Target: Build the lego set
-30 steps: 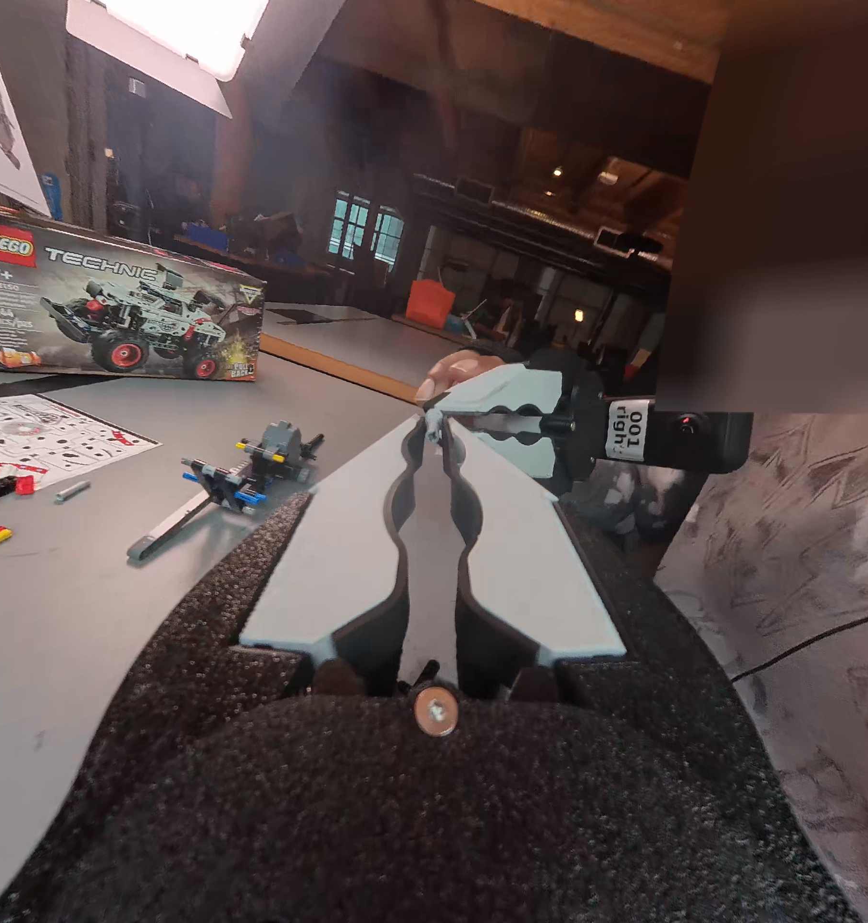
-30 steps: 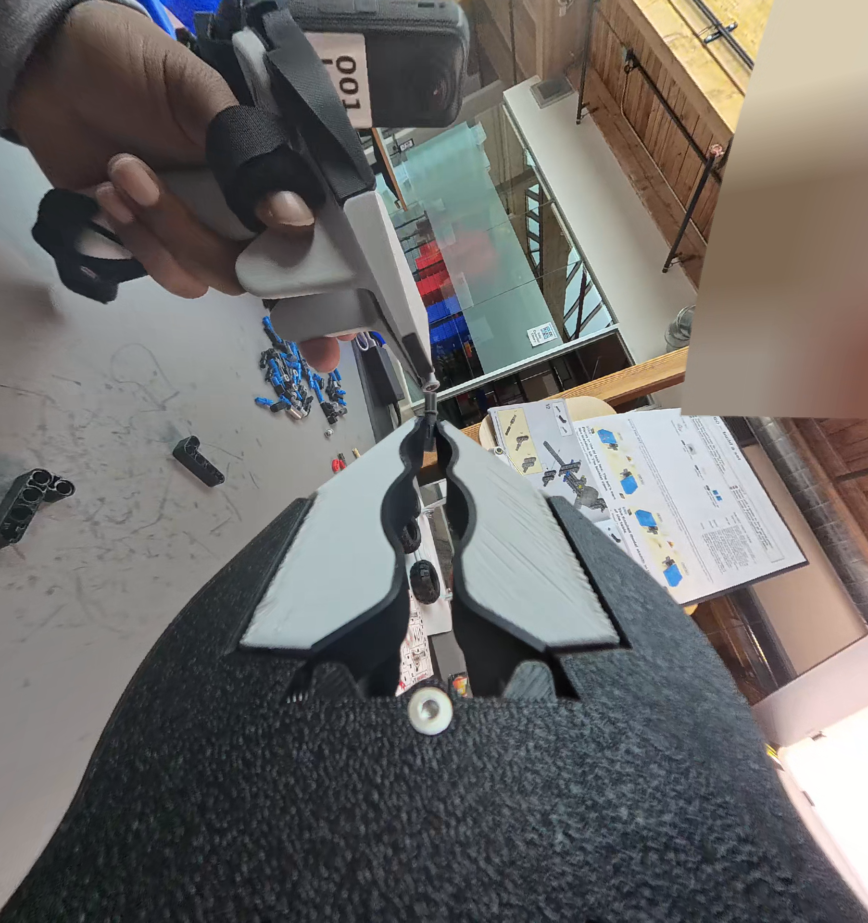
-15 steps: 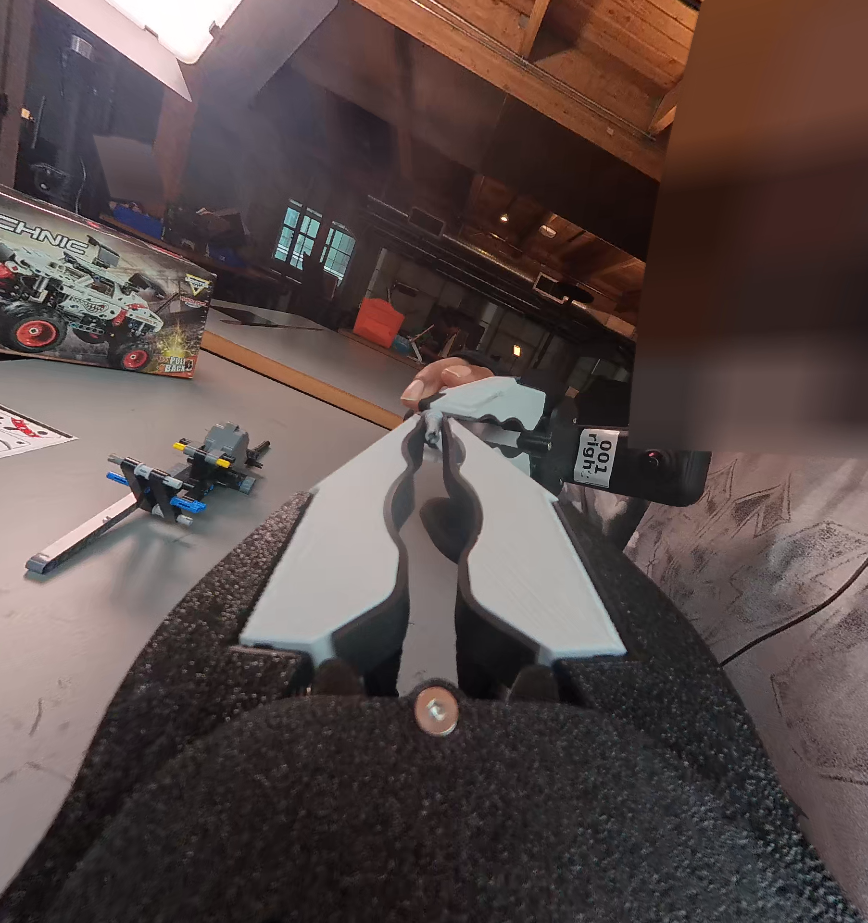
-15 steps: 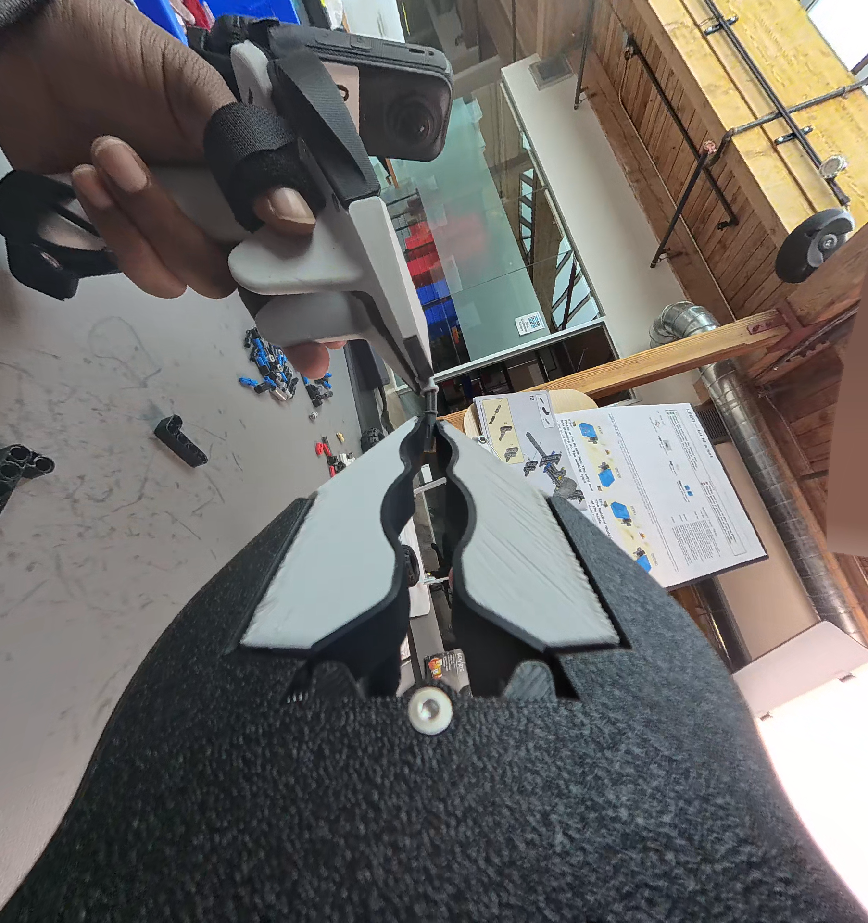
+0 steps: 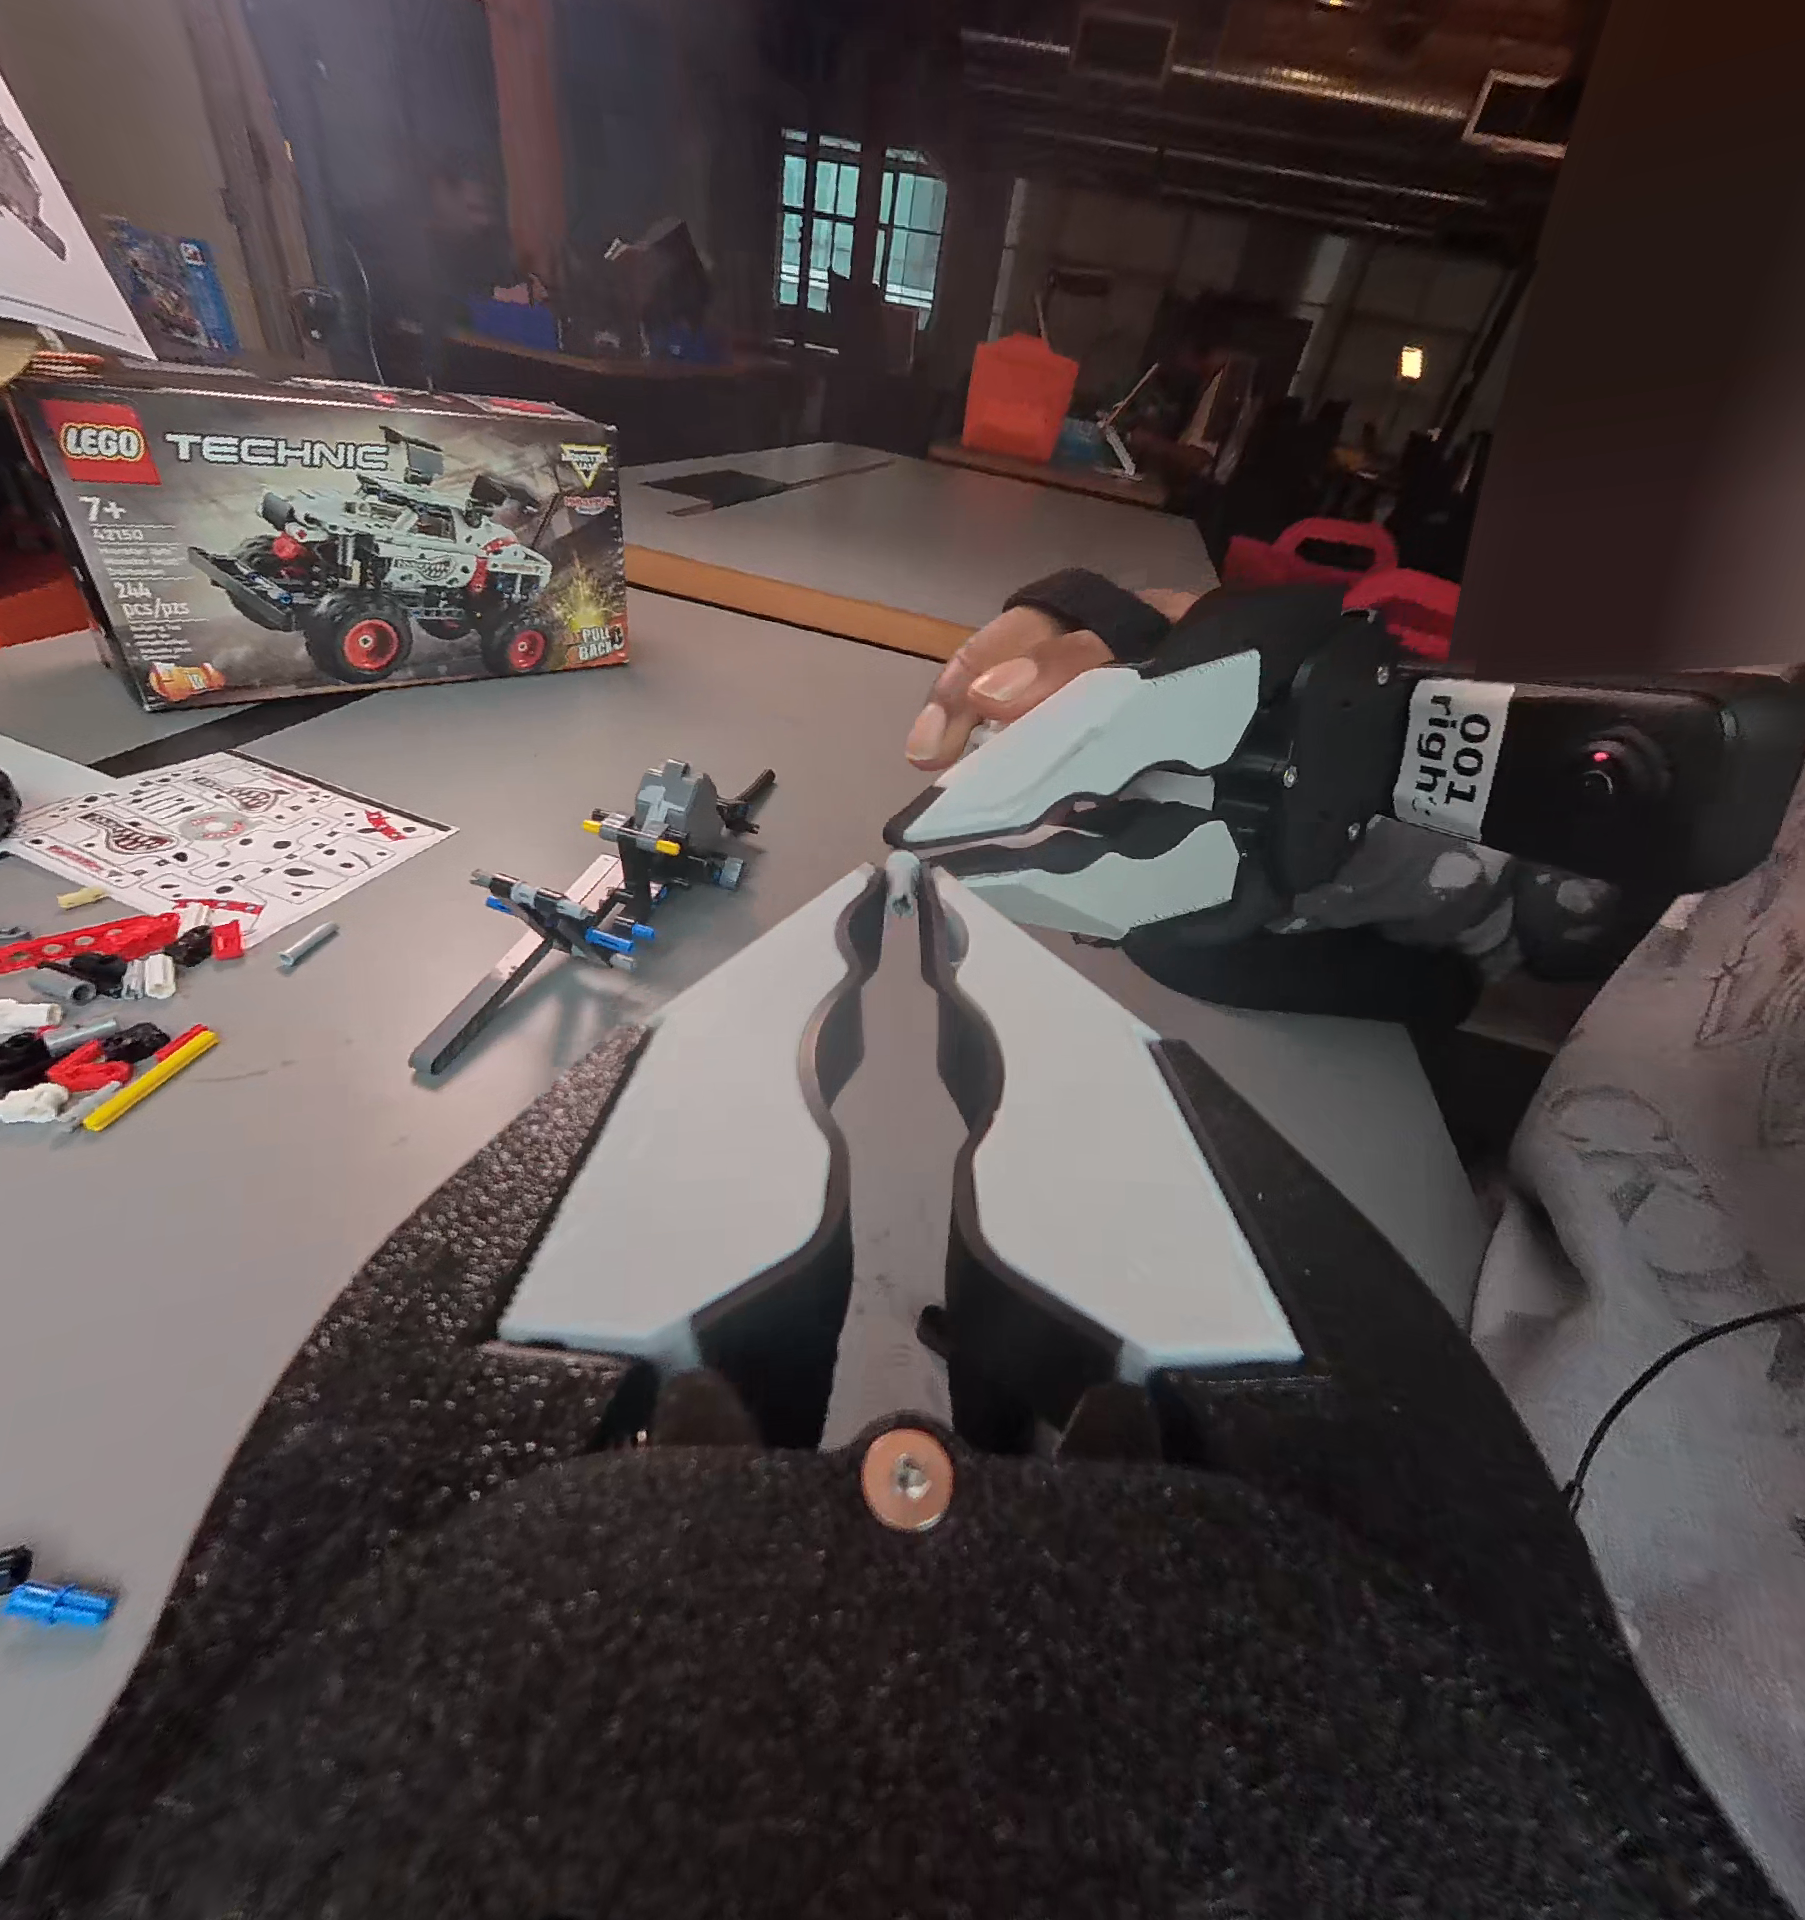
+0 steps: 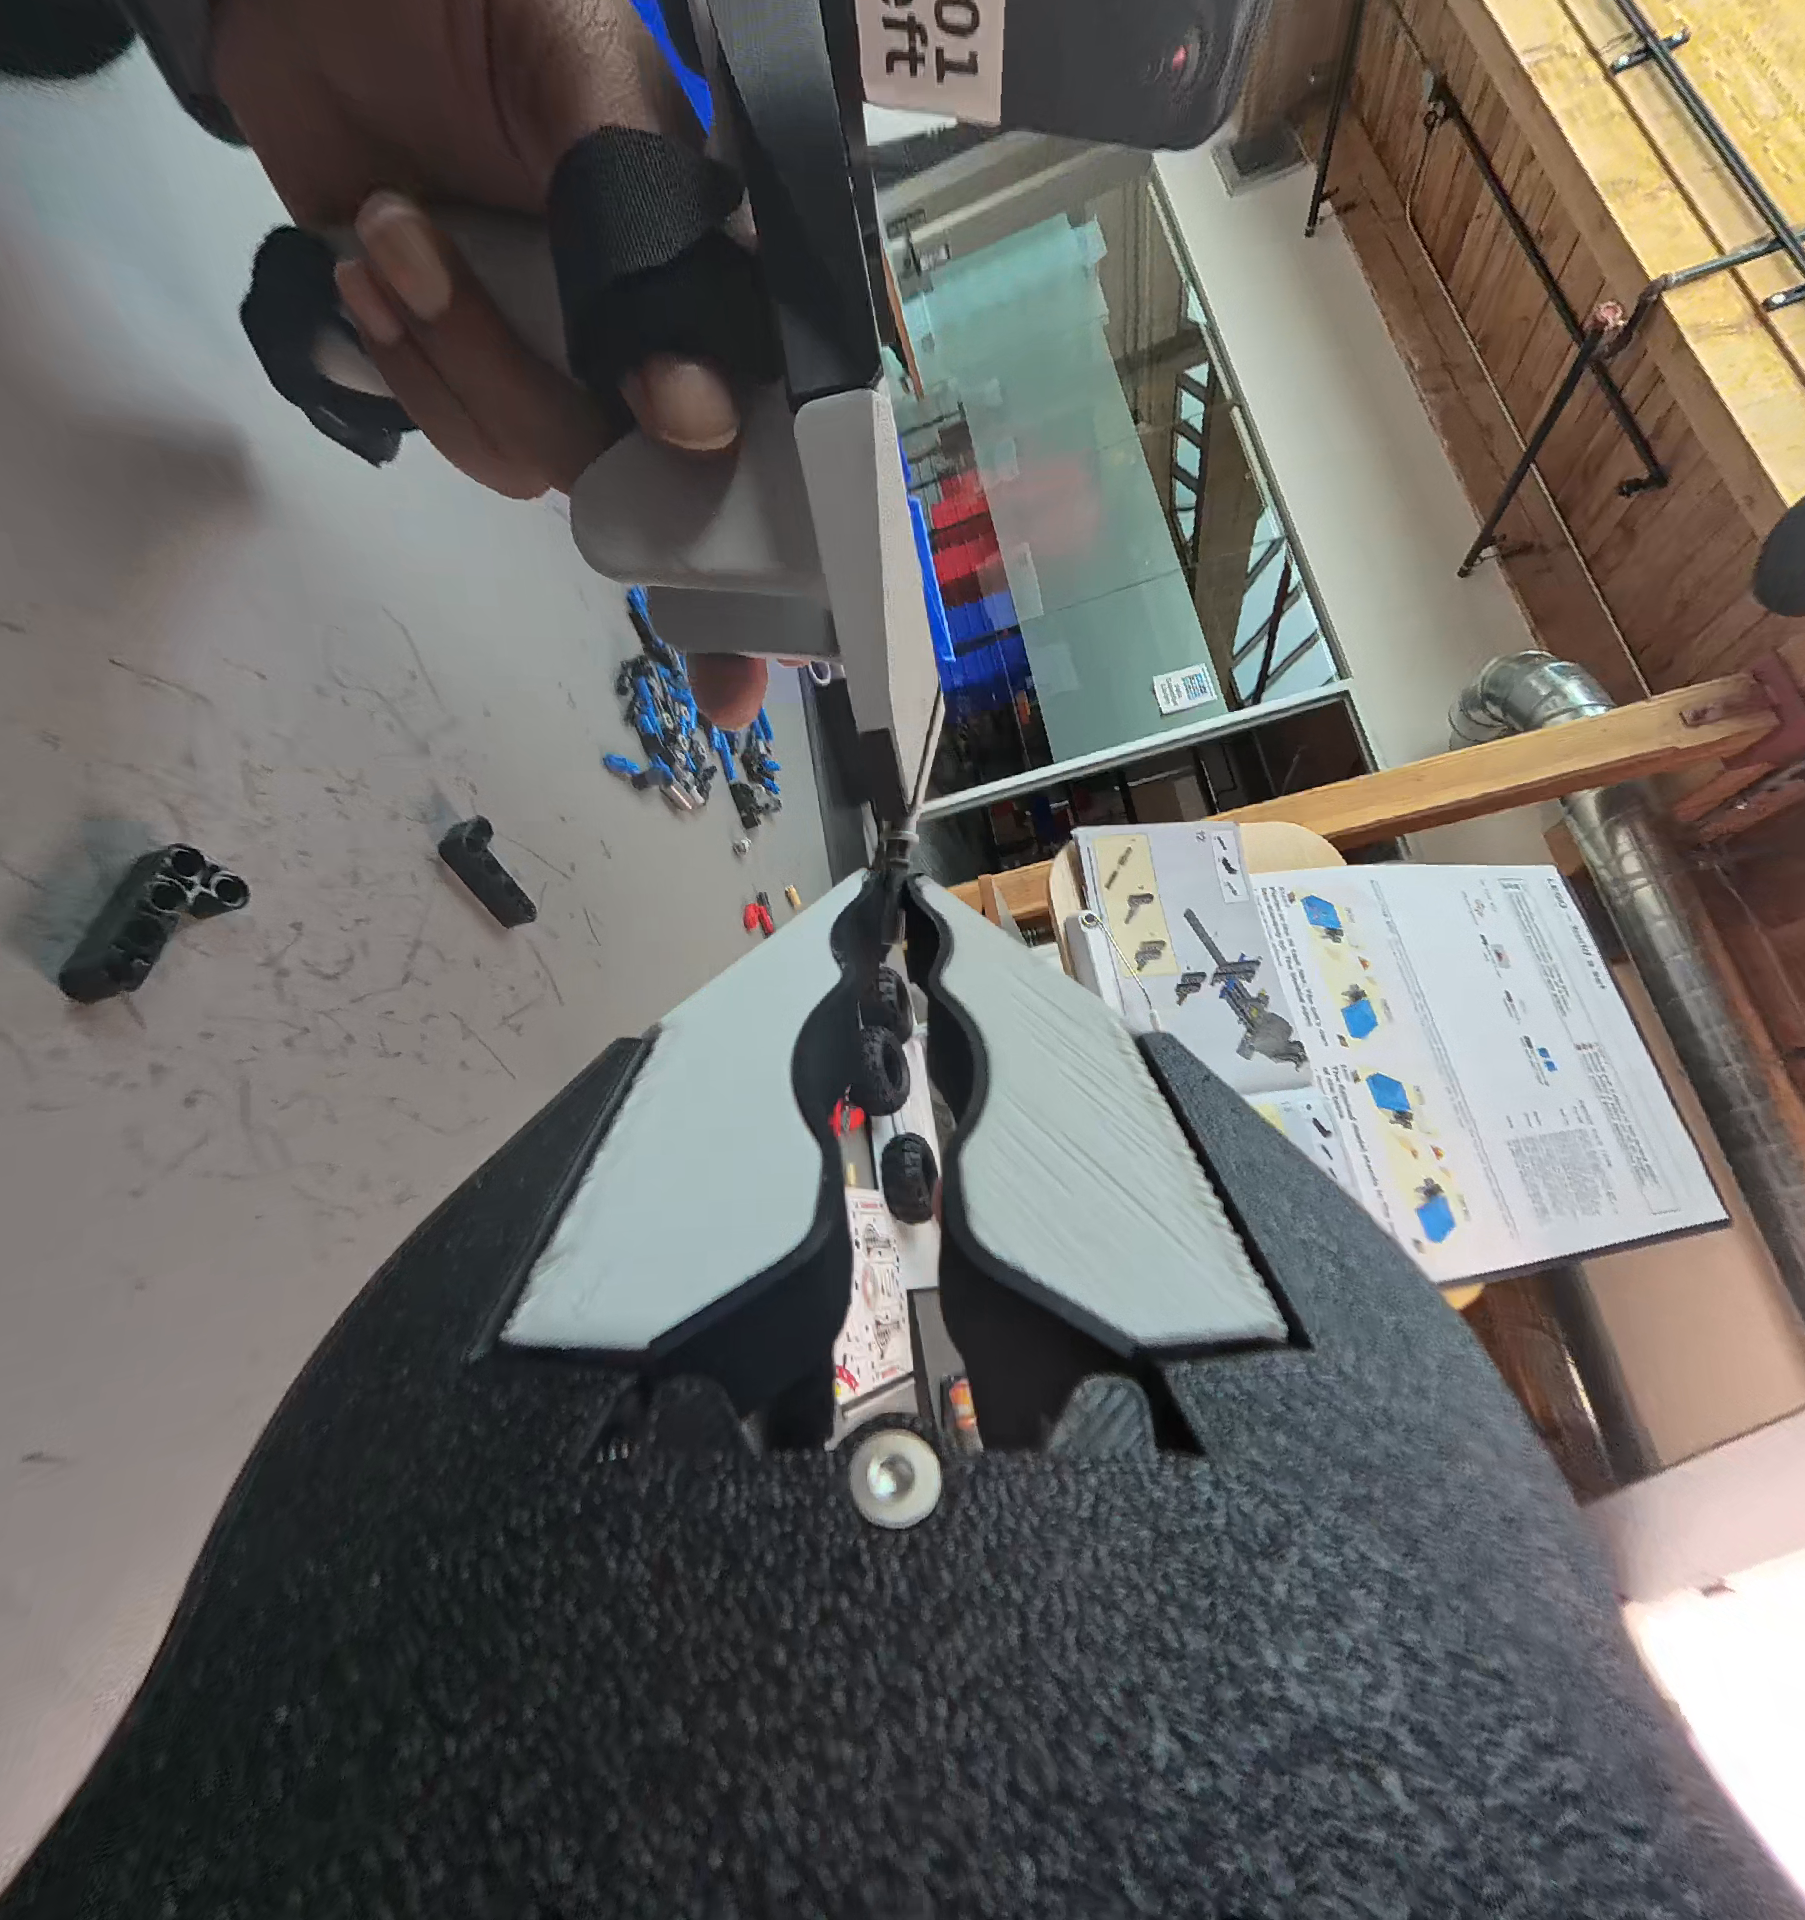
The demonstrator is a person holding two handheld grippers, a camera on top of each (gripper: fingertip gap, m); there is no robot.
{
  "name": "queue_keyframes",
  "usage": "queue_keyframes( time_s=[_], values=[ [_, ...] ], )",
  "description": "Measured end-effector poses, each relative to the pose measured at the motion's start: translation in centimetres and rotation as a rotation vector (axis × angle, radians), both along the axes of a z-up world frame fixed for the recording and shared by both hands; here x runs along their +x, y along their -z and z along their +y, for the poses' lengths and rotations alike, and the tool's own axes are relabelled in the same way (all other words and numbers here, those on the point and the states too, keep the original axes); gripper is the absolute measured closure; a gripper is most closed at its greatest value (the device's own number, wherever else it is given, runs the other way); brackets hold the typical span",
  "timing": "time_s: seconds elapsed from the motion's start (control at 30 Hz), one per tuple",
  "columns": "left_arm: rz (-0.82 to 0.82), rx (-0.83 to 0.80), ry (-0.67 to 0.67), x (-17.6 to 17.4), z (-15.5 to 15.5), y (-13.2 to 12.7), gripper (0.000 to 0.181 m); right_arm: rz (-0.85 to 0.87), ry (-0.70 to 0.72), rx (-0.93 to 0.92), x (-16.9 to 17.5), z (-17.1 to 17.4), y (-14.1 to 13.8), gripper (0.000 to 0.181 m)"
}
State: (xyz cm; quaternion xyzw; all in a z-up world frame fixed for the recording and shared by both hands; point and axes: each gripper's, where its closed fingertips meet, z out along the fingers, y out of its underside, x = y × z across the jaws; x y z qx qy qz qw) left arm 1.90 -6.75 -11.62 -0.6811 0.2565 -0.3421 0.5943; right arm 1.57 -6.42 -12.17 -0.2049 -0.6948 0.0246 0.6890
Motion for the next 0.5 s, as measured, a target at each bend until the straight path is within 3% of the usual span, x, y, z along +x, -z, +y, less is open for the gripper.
queue_keyframes(
  time_s=[0.03, 0.3, 0.5],
  values=[
    [-0.011, -0.004, 0.015, 0.1, -0.3, -0.1, 0.173, 0.002, -0.025, -0.024, 0.0, -0.3, 0.0, 0.179],
    [0.057, -0.068, 0.049, 0.3, -0.9, 1.1, 0.173, -0.024, -0.071, -0.069, 0.1, -1.0, 1.0, 0.179],
    [0.013, -0.114, 0.066, 0.5, -1.0, 1.1, 0.173, -0.014, -0.094, -0.112, 0.0, -1.3, 0.8, 0.178]
  ],
)
